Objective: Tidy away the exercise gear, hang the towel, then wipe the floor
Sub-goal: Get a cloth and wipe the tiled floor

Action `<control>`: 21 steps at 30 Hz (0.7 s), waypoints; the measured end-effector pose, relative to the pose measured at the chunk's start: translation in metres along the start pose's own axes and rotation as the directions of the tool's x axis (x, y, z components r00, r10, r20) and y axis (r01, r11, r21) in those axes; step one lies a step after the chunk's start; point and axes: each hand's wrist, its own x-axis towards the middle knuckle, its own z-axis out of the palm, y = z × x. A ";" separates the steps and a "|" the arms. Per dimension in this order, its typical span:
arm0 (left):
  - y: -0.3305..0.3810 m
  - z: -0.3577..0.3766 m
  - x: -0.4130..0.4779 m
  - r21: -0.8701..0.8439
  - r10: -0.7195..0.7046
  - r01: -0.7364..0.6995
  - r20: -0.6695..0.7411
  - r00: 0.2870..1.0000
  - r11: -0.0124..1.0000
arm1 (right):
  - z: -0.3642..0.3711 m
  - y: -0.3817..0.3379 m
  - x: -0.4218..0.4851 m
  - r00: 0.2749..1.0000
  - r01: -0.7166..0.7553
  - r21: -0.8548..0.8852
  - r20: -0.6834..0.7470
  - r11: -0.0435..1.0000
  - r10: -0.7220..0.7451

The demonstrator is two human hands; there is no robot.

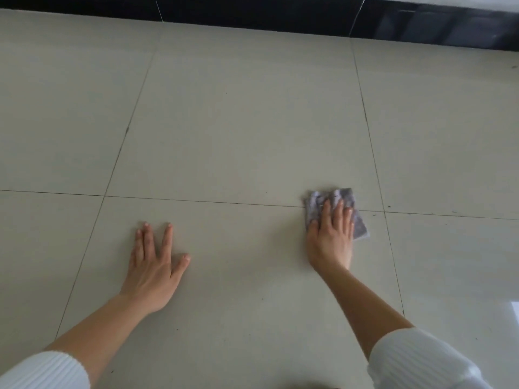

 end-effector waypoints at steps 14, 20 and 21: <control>-0.007 0.018 0.004 -0.050 0.006 -0.011 -0.102 0.995 0.999 | 0.032 -0.103 0.023 0.676 0.732 -0.145 0.276 0.666 -0.683; -0.007 0.018 0.003 -0.045 0.014 -0.020 -0.120 0.993 0.999 | 0.013 -0.077 0.055 0.913 0.393 -0.144 0.181 0.908 -0.366; -0.007 0.019 0.003 -0.044 0.011 -0.016 -0.122 0.992 0.999 | 0.010 -0.064 0.055 0.941 0.321 -0.136 0.163 0.937 -0.298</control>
